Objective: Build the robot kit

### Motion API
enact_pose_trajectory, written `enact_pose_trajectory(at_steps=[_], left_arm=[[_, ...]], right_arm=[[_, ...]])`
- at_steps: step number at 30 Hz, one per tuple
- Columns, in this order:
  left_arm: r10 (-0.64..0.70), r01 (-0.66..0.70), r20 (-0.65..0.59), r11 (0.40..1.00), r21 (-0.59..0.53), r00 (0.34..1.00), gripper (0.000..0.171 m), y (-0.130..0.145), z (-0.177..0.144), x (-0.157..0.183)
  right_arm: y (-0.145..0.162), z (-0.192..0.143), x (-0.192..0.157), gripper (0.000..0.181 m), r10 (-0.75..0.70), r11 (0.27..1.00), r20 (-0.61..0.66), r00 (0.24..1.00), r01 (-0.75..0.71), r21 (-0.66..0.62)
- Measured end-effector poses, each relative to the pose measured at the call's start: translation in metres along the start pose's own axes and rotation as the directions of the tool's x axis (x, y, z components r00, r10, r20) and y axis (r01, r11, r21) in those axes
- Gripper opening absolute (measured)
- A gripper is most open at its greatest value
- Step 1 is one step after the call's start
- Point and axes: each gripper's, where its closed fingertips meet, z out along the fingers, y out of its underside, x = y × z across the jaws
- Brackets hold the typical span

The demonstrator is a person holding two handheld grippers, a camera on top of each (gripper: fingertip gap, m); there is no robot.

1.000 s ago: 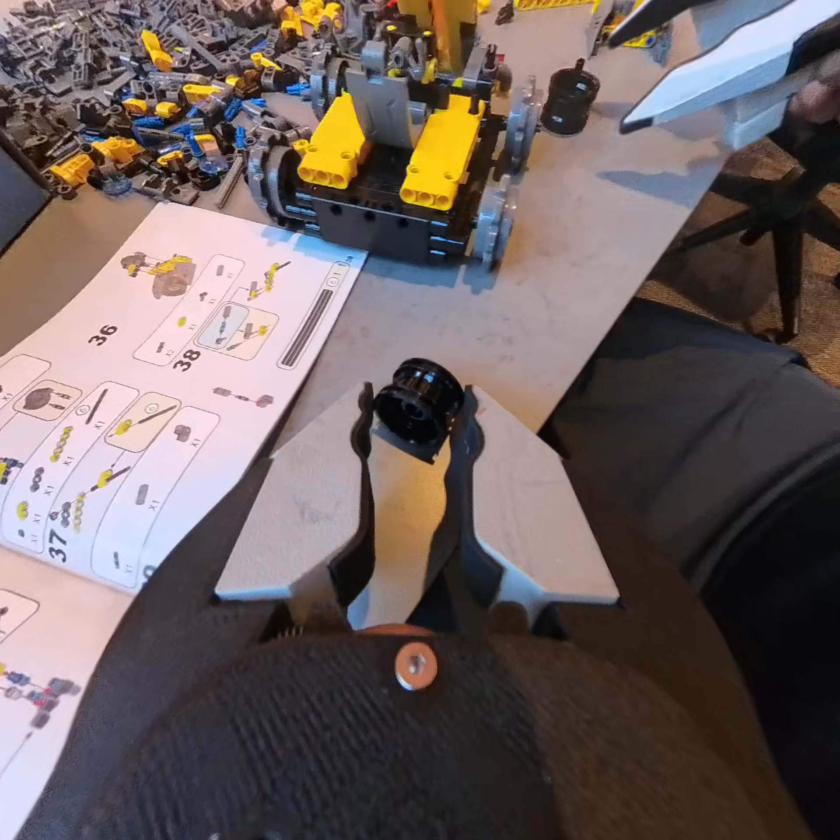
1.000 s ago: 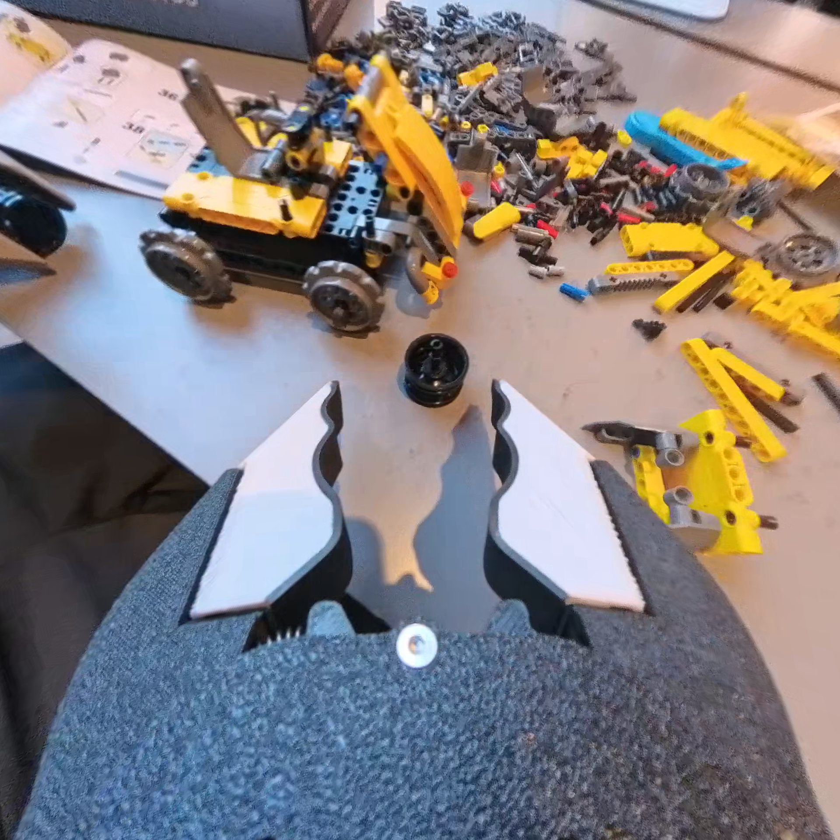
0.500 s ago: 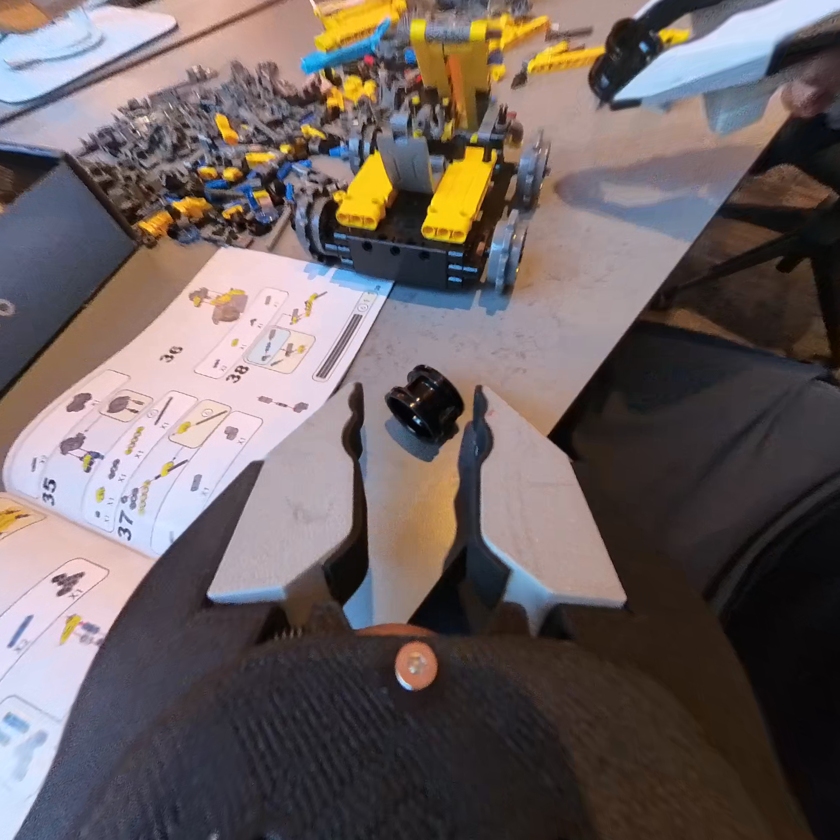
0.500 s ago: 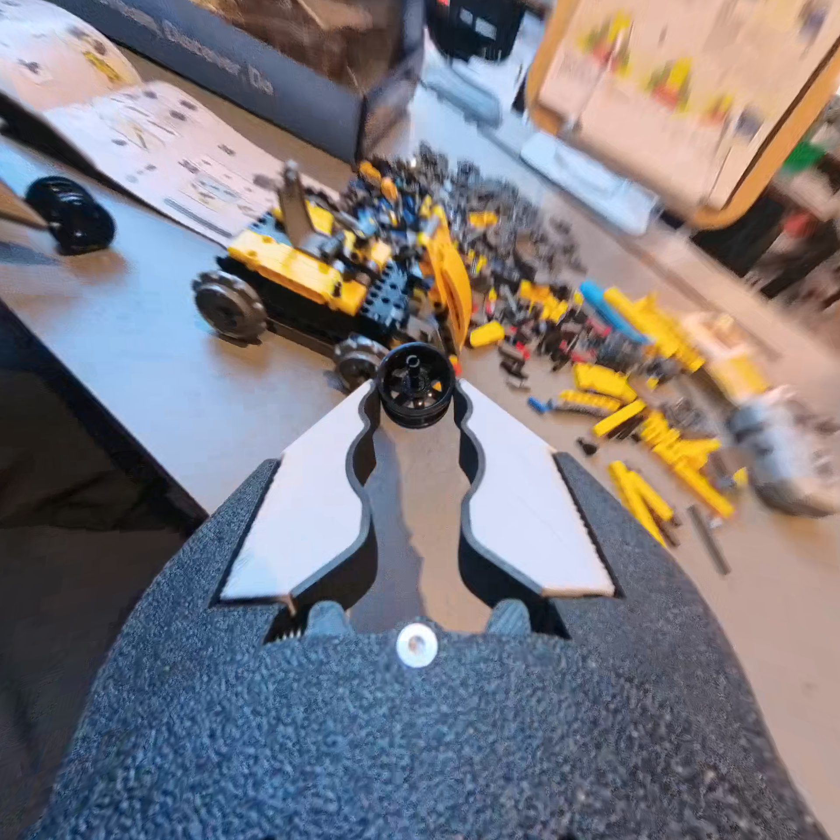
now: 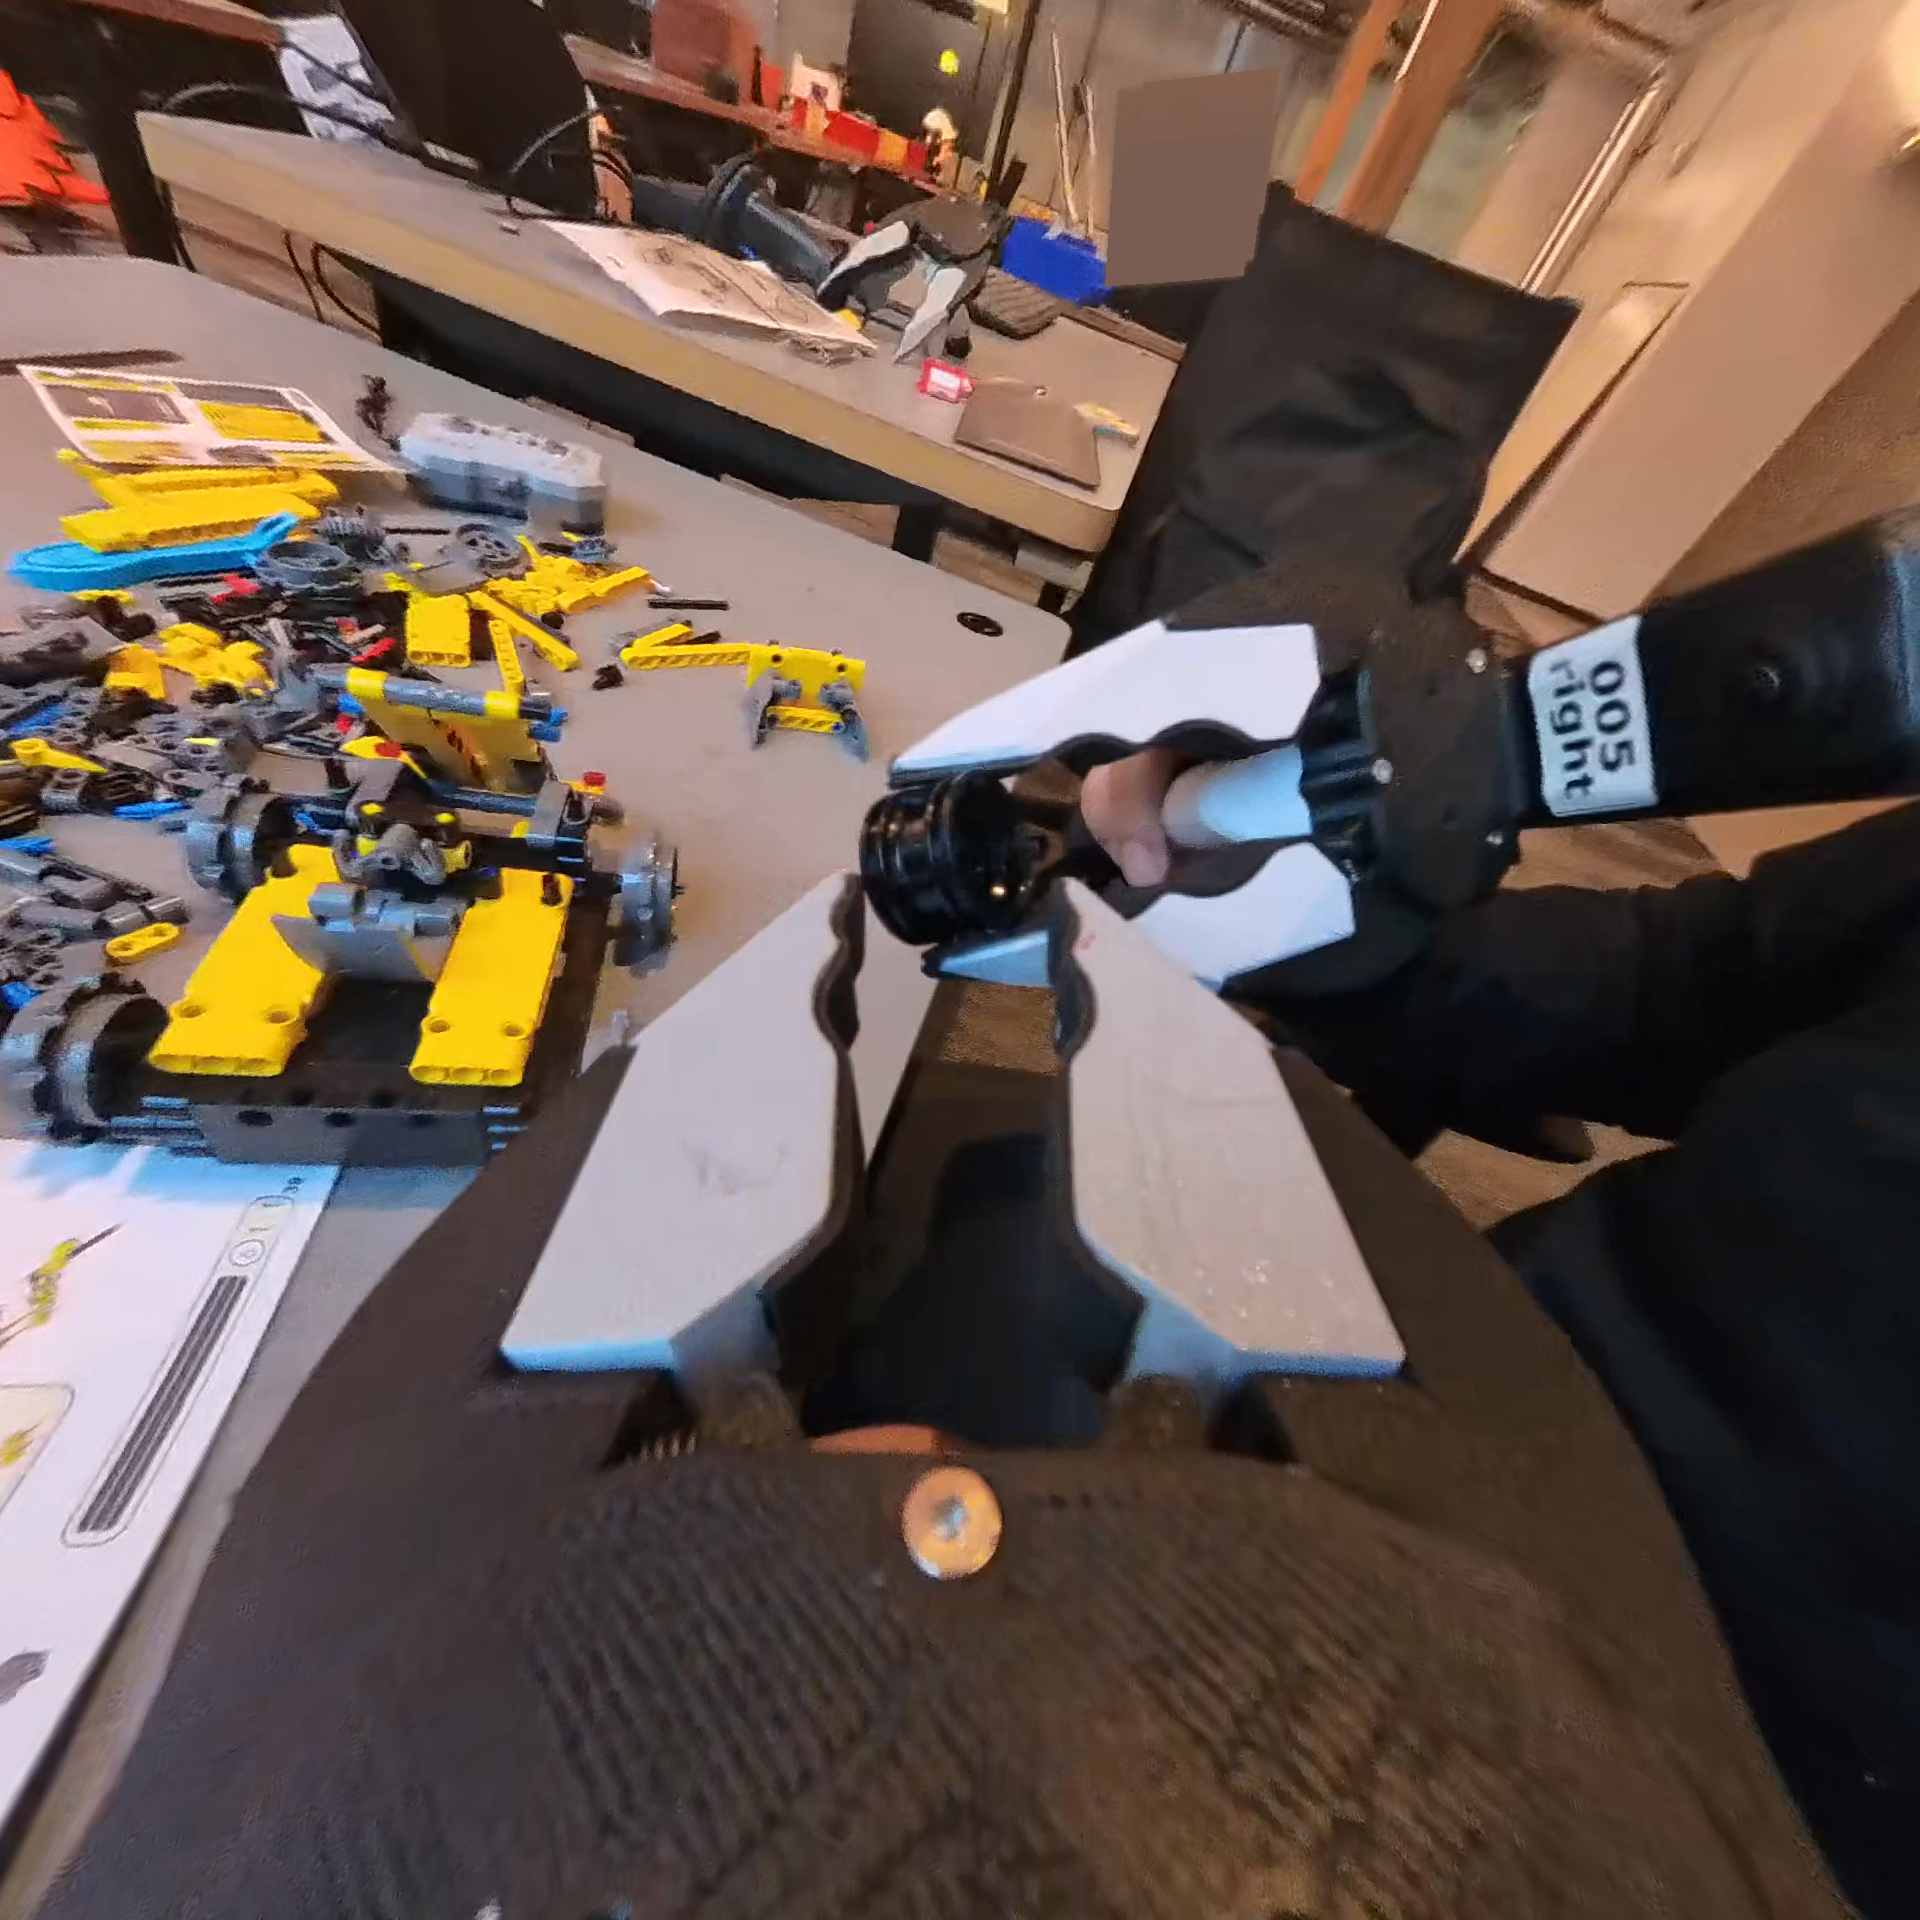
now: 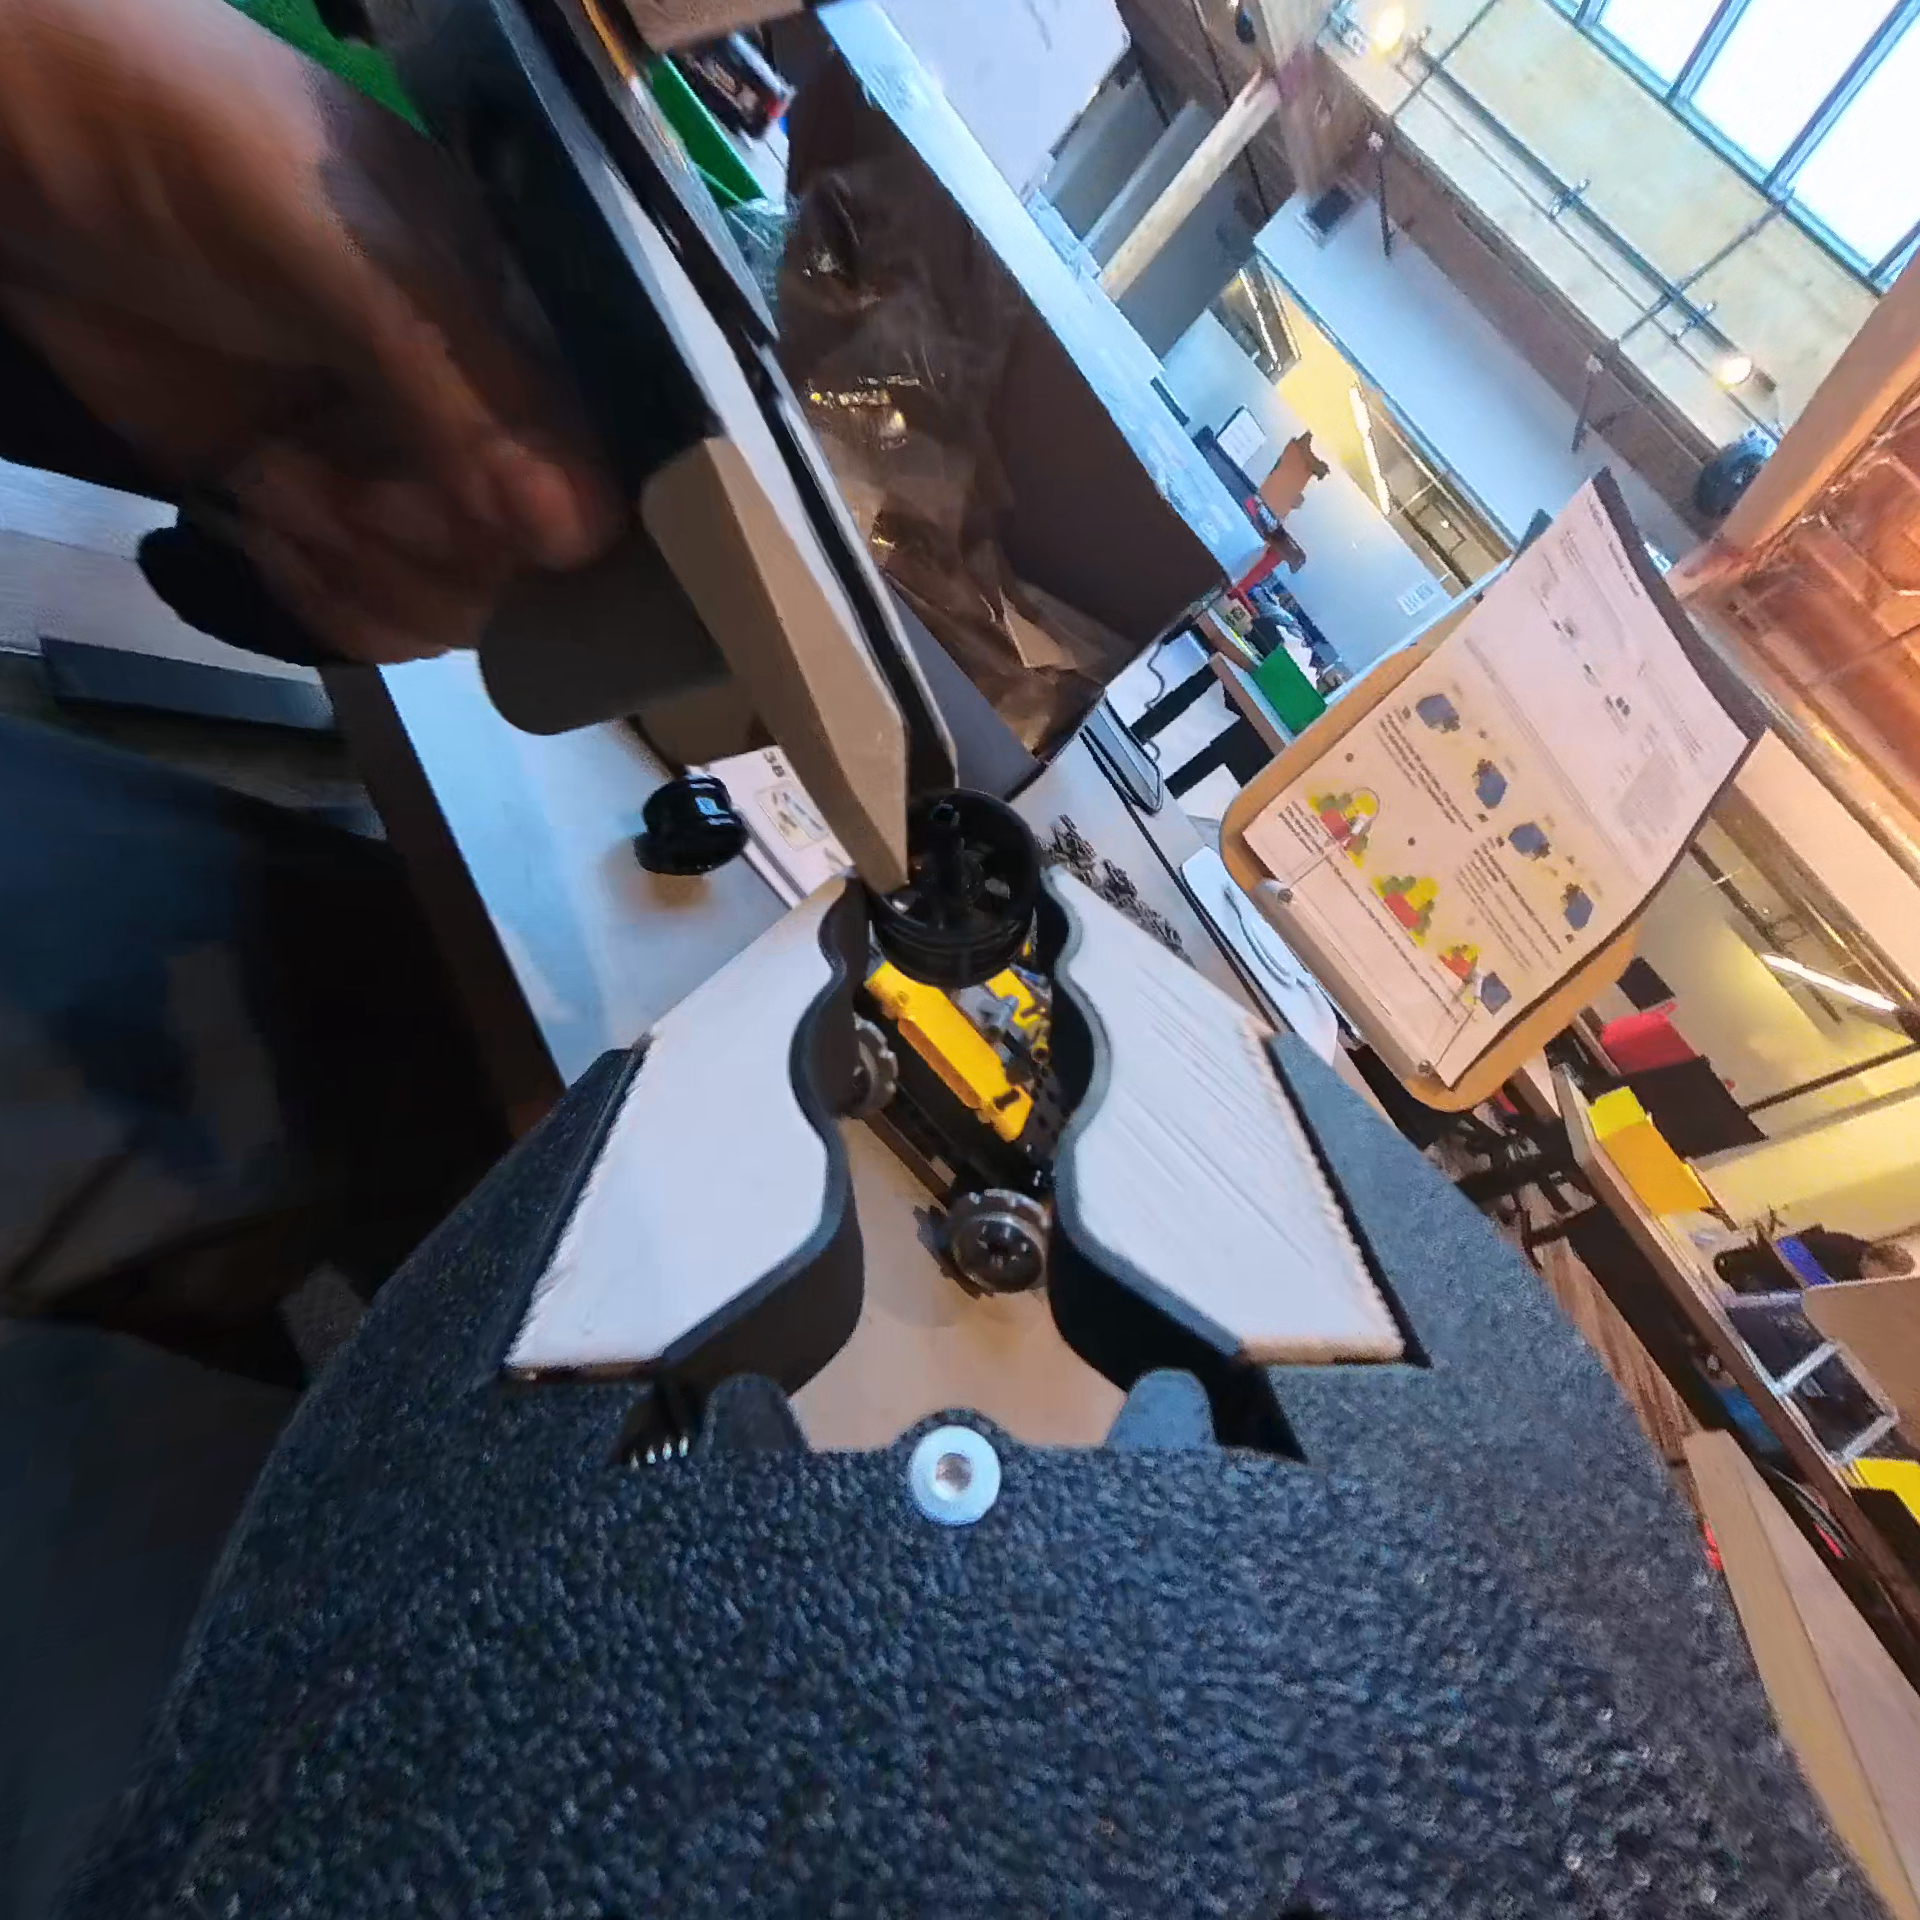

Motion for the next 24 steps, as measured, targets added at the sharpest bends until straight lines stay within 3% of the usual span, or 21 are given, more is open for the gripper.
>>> enact_pose_trajectory(at_steps=[7, 14, 16, 20, 24], left_arm=[[-0.133, 0.134, -0.072, 0.991, 0.006, 0.988, 0.023, 0.017, -0.013, -0.001], [0.001, -0.004, 0.052, 0.999, 0.054, 0.999, 0.022, 0.037, -0.034, -0.016], [0.083, -0.093, 0.12, 0.993, 0.076, 0.989, 0.022, 0.038, -0.042, -0.021], [0.247, -0.267, 0.224, 0.962, 0.061, 0.943, 0.021, 0.045, -0.053, -0.023], [0.321, -0.333, 0.324, 0.943, -0.021, 0.89, 0.021, 0.064, -0.062, -0.02]], right_arm=[[-0.006, 0.005, -0.024, 0.032, 0.0, 0.998, 0.071, 0.998, -0.004, 0.055], [0.004, 0.014, -0.048, 0.033, 0.228, 0.97, 0.253, 0.94, -0.242, 0.024], [0.003, 0.014, -0.054, 0.034, 0.346, 0.928, 0.337, 0.876, -0.371, 0.013], [-0.006, 0.016, -0.07, 0.049, 0.552, 0.791, 0.51, 0.659, -0.607, -0.072], [-0.018, 0.018, -0.084, 0.055, 0.628, 0.695, 0.599, 0.498, -0.705, -0.143]])
